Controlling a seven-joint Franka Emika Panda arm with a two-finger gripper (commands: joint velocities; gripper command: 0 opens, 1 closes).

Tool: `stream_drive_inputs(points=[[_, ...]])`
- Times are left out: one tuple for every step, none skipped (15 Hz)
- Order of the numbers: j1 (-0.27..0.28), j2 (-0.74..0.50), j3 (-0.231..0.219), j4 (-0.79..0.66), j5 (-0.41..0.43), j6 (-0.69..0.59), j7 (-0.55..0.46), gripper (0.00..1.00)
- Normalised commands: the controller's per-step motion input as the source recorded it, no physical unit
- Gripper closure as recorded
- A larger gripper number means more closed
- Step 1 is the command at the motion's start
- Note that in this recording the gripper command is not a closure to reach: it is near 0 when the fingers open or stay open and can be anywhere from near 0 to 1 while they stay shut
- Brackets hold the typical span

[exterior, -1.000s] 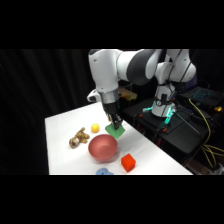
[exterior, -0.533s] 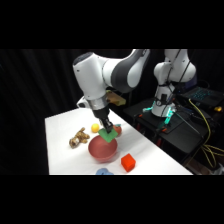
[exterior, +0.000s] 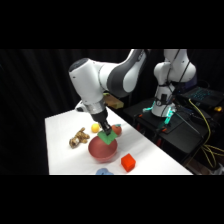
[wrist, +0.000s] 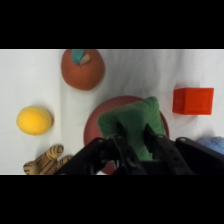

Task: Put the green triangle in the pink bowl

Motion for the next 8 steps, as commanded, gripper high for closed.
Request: stream_drive_inputs(points=[[-0.005, -0.01, -0.005, 0.12, 0.002, -0.15, -0.09, 0.0], [-0.004, -0.01, -0.005, 0.12, 0.002, -0.15, -0.09, 0.0], [-0.003, -0.01, -0.004, 0.12, 0.003, -0.14, -0.09, 0.0], [-0.002, -0.01, -0.004, 0.13, 0.003, -0.14, -0.08, 0.0], [-0.001, -0.01, -0.004, 0.12, 0.002, -0.14, -0.08, 0.0], [0.0, -0.02, -0.003, 0.12, 0.003, -0.14, -0.08, 0.0], [0.003, -0.02, -0.003, 0.12, 0.0, -0.14, -0.07, 0.0], [0.01, -0.01, -0.011, 0.12, -0.009, -0.14, -0.03, 0.0]])
